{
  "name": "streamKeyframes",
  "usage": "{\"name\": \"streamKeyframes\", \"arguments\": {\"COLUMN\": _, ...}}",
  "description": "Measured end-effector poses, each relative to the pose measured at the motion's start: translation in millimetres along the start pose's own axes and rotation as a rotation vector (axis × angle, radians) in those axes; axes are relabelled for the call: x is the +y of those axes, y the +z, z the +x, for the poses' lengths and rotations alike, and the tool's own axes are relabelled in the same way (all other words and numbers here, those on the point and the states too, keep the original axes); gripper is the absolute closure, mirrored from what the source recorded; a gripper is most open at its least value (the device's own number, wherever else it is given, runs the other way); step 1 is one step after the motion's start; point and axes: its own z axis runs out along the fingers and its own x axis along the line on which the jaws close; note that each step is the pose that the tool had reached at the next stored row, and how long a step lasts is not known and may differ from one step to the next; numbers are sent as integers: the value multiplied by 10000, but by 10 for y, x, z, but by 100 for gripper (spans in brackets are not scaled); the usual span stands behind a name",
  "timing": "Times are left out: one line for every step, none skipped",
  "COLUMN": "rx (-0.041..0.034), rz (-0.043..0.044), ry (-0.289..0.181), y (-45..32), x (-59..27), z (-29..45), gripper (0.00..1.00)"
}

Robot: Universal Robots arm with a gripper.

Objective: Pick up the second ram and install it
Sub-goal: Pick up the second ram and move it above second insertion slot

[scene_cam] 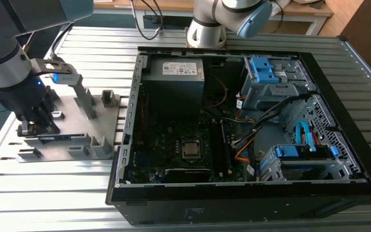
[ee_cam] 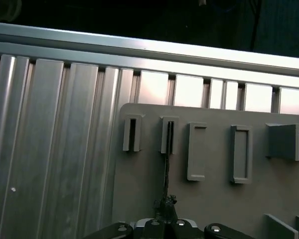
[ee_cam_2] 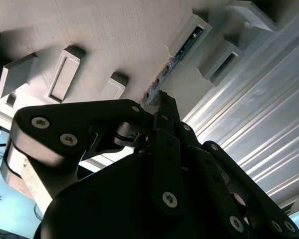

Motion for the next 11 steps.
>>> {"name": "streamKeyframes", "arguments": {"rx": 1, "rz": -1, "ry": -28, "y": 0, "x": 0, "z": 0, "gripper": 90}}
{"name": "streamKeyframes", "arguments": {"rx": 2, "rz": -2, "ry": -27, "y": 0, "x": 0, "z": 0, "gripper": 90}}
{"name": "streamKeyframes", "arguments": {"rx": 2, "rz": -1, "ry": 24, "y": 0, "x": 0, "z": 0, "gripper": 90}}
{"name": "streamKeyframes", "arguments": {"rx": 2, "rz": 1, "ry": 152, "y": 1, "x": 0, "z": 0, "gripper": 90}}
{"name": "streamKeyframes", "arguments": {"rx": -1, "rz": 5, "ry": 302, "y": 3, "x": 0, "z": 0, "gripper": 90}}
{"name": "streamKeyframes", "arguments": {"rx": -5, "rz": 11, "ry": 456, "y": 5, "x": 0, "z": 0, "gripper": 90}}
{"name": "streamKeyframes", "arguments": {"rx": 1, "rz": 14, "ry": 611, "y": 8, "x": -1, "z": 0, "gripper": 90}}
{"name": "streamKeyframes", "arguments": {"rx": 33, "rz": 15, "ry": 707, "y": 9, "x": 0, "z": -1, "gripper": 90}}
{"name": "streamKeyframes", "arguments": {"rx": 56, "rz": 13, "ry": 725, "y": 9, "x": 0, "z": 0, "gripper": 90}}
{"name": "streamKeyframes", "arguments": {"rx": 57, "rz": 13, "ry": 726, "y": 9, "x": 0, "z": 0, "gripper": 90}}
{"name": "streamKeyframes", "arguments": {"rx": 57, "rz": 13, "ry": 726, "y": 9, "x": 0, "z": 0, "gripper": 90}}
